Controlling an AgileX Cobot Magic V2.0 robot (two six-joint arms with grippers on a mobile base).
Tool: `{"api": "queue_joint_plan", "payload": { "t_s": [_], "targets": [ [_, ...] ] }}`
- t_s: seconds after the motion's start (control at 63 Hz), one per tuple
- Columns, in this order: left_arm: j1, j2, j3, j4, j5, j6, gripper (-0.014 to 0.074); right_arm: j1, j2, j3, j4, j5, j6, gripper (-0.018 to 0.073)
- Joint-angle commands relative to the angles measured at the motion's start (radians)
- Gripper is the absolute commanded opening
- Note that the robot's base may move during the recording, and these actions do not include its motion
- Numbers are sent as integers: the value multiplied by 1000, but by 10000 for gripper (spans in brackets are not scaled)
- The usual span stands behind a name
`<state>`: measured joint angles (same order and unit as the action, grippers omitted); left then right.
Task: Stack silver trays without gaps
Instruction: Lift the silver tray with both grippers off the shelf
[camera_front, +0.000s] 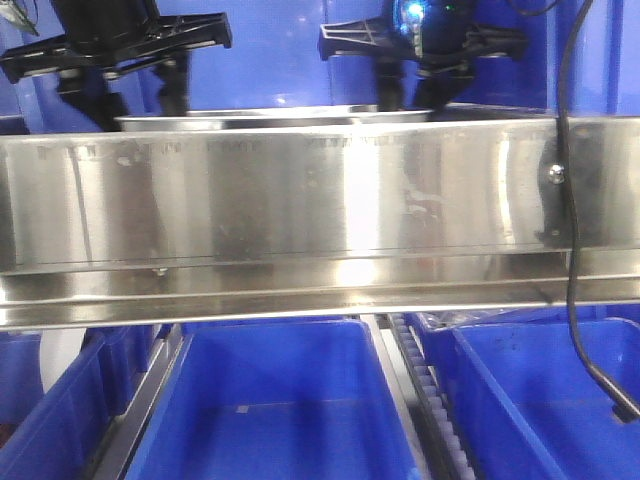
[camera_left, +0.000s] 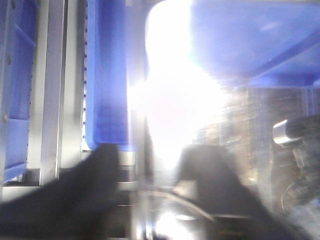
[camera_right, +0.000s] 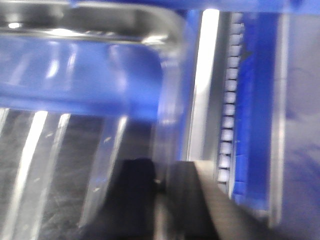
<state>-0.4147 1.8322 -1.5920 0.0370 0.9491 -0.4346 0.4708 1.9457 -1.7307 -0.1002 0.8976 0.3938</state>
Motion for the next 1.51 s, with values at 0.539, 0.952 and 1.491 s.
{"api": "queue_joint_plan", "payload": {
  "t_s": [0.539, 0.952, 1.491],
  "targets": [
    [-11, -54, -205, 2, 199, 102, -44, 7, -175, -27, -2, 47, -15, 56],
    [-81, -176, -230, 94, 302, 102, -44, 42, -336, -27, -2, 120, -15, 56],
    [-156, -365, -122, 71, 362, 102, -48, 165, -469, -24, -3, 220, -7, 56]
  ]
}}
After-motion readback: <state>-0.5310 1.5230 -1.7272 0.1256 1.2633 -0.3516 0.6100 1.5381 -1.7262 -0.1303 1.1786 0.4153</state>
